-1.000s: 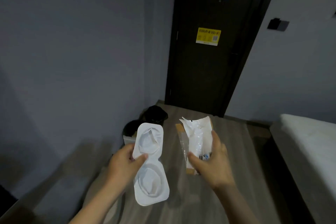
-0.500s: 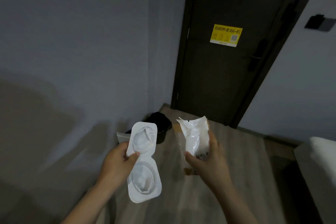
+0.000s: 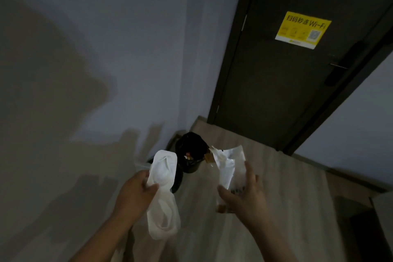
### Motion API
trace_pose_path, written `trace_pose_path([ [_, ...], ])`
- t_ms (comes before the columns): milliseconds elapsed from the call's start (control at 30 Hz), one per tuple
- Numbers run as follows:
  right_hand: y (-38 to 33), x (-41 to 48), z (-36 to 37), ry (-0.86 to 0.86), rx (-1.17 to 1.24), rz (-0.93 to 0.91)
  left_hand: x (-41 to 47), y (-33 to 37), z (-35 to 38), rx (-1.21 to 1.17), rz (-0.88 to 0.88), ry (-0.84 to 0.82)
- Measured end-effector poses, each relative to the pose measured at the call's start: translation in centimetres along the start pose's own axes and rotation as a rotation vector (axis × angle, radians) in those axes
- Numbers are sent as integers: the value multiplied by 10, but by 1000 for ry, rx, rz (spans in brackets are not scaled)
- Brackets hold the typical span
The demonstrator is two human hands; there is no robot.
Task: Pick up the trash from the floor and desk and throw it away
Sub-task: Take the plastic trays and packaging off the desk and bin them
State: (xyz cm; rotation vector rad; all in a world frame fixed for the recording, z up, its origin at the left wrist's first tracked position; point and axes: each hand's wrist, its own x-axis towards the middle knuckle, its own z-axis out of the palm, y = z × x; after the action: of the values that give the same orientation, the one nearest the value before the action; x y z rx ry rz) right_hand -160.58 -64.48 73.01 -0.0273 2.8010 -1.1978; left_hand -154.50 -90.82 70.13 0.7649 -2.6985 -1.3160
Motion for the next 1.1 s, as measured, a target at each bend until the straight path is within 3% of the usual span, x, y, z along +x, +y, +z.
trace_pose_path([
  [467, 15, 173, 71, -266, -43, 112, 150, -22, 34, 128, -155, -126],
  [733, 34, 298, 111, -395, -85, 83, 245, -21, 79, 160, -348, -73],
  [1100, 88, 382, 206, -582, -187, 151, 363, -120, 170, 260, -522, -301],
])
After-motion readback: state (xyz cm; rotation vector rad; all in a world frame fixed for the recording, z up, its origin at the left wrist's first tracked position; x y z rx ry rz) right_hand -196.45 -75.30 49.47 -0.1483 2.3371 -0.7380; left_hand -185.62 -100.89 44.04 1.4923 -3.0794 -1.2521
